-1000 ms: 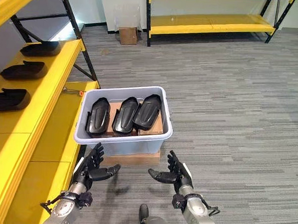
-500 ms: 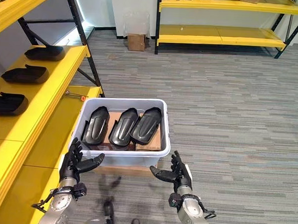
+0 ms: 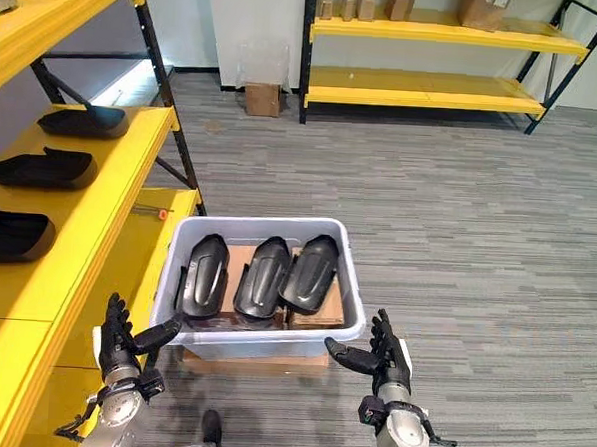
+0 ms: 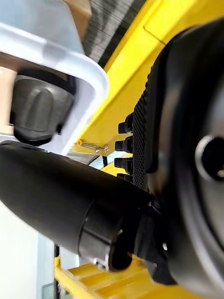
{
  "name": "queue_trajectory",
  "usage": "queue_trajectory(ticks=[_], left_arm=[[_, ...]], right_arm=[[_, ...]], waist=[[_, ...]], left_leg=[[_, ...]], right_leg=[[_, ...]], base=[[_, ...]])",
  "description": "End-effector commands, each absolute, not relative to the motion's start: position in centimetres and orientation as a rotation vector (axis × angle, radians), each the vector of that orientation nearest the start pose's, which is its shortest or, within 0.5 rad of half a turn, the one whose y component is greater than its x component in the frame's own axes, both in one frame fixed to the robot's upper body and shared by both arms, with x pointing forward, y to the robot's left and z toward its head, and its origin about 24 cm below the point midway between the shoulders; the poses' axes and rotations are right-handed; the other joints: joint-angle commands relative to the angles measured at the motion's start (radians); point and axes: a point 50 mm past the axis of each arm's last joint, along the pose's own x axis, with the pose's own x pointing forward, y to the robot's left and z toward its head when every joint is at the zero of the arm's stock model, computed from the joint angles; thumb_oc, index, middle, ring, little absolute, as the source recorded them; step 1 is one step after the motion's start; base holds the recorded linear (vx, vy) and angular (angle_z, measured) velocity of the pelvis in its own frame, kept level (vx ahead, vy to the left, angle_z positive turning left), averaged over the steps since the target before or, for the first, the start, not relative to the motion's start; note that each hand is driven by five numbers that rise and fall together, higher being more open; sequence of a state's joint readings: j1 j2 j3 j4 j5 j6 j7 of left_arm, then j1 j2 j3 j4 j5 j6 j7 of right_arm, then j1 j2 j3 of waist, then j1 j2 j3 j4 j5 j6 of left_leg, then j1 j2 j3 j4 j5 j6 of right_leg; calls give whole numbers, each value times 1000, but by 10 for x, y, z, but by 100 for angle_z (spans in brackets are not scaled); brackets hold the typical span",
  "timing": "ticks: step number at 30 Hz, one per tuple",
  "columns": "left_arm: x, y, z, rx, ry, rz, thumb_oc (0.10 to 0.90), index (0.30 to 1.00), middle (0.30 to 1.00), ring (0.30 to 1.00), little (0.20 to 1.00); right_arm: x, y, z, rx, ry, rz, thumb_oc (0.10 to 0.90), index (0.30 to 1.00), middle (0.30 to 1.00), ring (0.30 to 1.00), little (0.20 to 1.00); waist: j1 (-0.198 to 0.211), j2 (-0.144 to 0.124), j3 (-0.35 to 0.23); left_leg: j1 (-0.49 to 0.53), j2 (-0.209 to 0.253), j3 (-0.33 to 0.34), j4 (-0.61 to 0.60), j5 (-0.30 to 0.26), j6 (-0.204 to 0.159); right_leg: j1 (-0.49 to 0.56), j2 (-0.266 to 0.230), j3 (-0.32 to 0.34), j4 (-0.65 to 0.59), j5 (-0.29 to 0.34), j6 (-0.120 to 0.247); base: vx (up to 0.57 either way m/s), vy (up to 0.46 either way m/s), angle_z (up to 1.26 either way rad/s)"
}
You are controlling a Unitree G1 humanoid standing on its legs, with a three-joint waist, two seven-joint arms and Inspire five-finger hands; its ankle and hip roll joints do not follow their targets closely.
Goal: Move parts from the plastic box to the shelf.
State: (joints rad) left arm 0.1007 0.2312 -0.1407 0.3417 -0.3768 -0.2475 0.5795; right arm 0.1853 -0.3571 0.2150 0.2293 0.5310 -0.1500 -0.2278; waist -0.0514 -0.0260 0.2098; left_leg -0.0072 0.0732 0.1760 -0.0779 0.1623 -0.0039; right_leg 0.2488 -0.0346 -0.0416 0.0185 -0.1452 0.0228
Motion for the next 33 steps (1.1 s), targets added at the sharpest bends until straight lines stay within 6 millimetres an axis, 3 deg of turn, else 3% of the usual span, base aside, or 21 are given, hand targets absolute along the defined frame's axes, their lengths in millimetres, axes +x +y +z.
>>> queue_trajectory(ticks=[1,2,5,7,9,10,13,14,15,17,20,26,33], left_arm=[[220,231,9,-3,-20,577,900,1000,1000,1000,1000],[224,229,15,25,-48,549,900,1000,1000,1000,1000],[230,226,23,36,-77,514,900,1000,1000,1000,1000],[233,224,29,60,-101,482,900,1000,1000,1000,1000],[233,223,30,64,-109,478,900,1000,1000,1000,1000],[232,224,32,43,-110,480,900,1000,1000,1000,1000],[231,229,37,45,-148,513,900,1000,1000,1000,1000],[231,231,39,43,-155,521,900,1000,1000,1000,1000],[229,237,41,18,-162,553,900,1000,1000,1000,1000],[226,236,39,-20,-160,544,900,1000,1000,1000,1000],[224,229,37,-33,-141,540,900,1000,1000,1000,1000],[219,223,29,-58,-106,532,900,1000,1000,1000,1000],[217,223,27,-61,-86,519,900,1000,1000,1000,1000]], right_arm=[[221,-198,17,162,22,-168,900,1000,1000,1000,1000],[224,-193,21,174,2,-169,900,1000,1000,1000,1000],[229,-187,26,177,-18,-188,900,1000,1000,1000,1000],[233,-183,29,173,-35,-197,900,1000,1000,1000,1000],[234,-182,31,164,-45,-198,900,1000,1000,1000,1000],[236,-184,33,152,-65,-207,900,1000,1000,1000,1000],[238,-189,39,126,-101,-217,900,1000,1000,1000,1000],[239,-189,40,125,-105,-216,900,1000,1000,1000,1000],[240,-189,42,116,-115,-206,900,1000,1000,1000,1000],[236,-194,43,119,-101,-204,900,1000,1000,1000,1000],[234,-198,43,63,-83,-235,900,1000,1000,1000,1000],[232,-204,47,-59,-89,-300,900,1000,1000,1000,1000],[236,-203,54,-189,-141,-292,900,1000,1000,1000,1000]], waist=[[23,-1,-52],[26,-9,-56],[32,-17,-57],[31,1,-38],[25,1,-26],[13,10,-15],[1,6,4],[0,4,8],[-10,-5,25],[-22,-6,11],[-19,-11,-10],[-15,-5,-34],[-12,0,-35]], left_leg=[[-21,15,-32,20,-55,-24],[-6,-15,-29,8,-68,3],[11,-47,-11,7,-92,40],[48,-54,-1,7,-116,65],[70,-60,0,2,-124,68],[94,-53,0,-8,-130,61],[120,-48,-11,-9,-148,46],[128,-47,-11,-9,-153,44],[168,-49,-18,-9,-186,42],[155,-19,-32,-9,-171,11],[143,-5,-26,-9,-157,-14],[129,20,-1,-9,-138,-47],[137,30,12,-9,-141,-54]], right_leg=[[-31,-59,-55,101,26,36],[-55,-81,-62,179,78,61],[-96,-120,-88,312,168,98],[-200,-140,-109,525,223,107],[-245,-129,-107,560,213,107],[-300,-85,-113,499,185,96],[-308,-78,-134,278,180,89],[-314,-84,-140,251,194,91],[-378,-124,-135,218,297,120],[-303,-88,-108,73,232,105],[-216,-76,-105,-23,227,96],[-145,-72,-117,-86,214,81],[-122,-74,-115,-97,204,74]], base=[[343,486,32],[157,268,13],[99,205,5],[67,189,4],[52,32,-22],[61,-84,-26],[77,-173,-1],[79,-215,-2],[87,-240,-14],[92,-341,4],[78,-201,16],[58,-70,-7],[56,-21,-7]])
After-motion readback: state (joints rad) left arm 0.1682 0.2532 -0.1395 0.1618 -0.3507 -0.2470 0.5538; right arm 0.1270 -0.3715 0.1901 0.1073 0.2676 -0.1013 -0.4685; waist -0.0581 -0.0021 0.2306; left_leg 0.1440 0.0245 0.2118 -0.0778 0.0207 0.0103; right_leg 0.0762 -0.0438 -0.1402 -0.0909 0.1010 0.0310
